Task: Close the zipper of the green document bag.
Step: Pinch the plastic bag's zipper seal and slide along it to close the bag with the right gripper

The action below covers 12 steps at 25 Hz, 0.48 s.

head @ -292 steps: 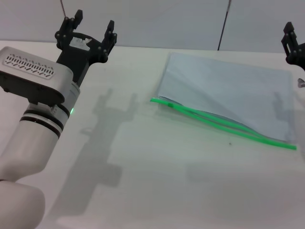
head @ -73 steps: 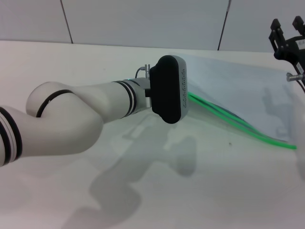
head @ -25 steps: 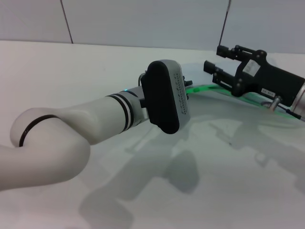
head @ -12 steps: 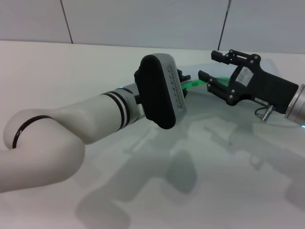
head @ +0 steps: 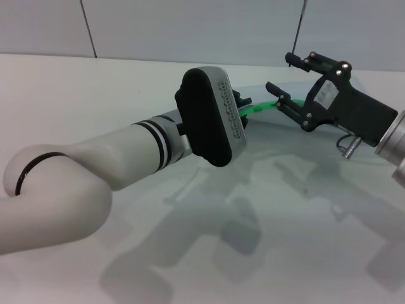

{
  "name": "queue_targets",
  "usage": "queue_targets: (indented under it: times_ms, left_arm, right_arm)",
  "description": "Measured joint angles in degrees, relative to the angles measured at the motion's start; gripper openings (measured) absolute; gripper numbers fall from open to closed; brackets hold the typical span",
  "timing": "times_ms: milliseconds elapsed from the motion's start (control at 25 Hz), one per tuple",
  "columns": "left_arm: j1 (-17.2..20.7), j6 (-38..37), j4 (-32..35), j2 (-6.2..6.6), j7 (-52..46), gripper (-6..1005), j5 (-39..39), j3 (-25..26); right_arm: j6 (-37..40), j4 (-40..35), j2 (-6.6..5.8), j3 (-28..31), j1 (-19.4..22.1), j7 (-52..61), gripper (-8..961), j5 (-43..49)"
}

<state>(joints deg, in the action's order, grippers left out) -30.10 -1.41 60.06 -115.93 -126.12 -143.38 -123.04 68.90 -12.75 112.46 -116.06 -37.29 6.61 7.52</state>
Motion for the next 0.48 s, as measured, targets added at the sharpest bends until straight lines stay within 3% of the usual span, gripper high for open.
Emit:
queue_targets:
  times_ms: [240,480]
  left_arm:
    - [-0.3,0.0,0.1,-0.05,0.0,54,1.0,0.0]
    - [-0.4,-0.1,0.5,-0.02,0.0,54,1.9,0.0]
  right_arm:
    - [-0.3,0.4,0.72,0.9,0.1,-3.0,524,0.0]
    - [-3.1,1.0,3.1,1.0,0.2,-9.6,523,0.0]
